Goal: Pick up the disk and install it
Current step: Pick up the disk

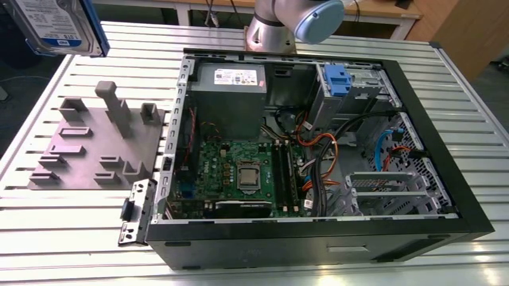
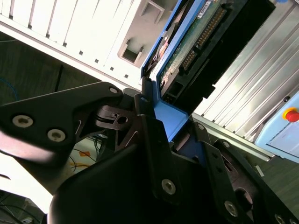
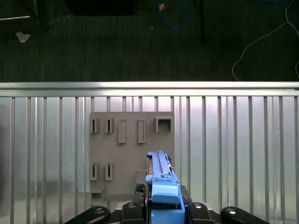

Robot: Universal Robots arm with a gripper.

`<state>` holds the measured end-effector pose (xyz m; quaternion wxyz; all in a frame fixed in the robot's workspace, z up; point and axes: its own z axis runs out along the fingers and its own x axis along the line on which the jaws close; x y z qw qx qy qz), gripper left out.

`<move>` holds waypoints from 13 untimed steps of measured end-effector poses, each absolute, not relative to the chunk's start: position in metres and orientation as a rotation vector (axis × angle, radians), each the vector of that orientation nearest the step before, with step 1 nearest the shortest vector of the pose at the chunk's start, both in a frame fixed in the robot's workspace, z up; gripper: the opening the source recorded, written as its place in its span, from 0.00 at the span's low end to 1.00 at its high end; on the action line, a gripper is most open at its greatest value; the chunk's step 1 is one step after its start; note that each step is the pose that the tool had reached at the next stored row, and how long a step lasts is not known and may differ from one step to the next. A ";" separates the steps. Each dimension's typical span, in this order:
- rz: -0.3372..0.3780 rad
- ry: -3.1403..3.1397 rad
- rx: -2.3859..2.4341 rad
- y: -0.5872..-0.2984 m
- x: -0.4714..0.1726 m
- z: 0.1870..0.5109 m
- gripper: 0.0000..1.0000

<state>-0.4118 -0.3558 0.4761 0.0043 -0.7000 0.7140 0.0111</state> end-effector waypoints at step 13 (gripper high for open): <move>0.037 2.243 -2.199 -0.356 -0.400 0.481 0.36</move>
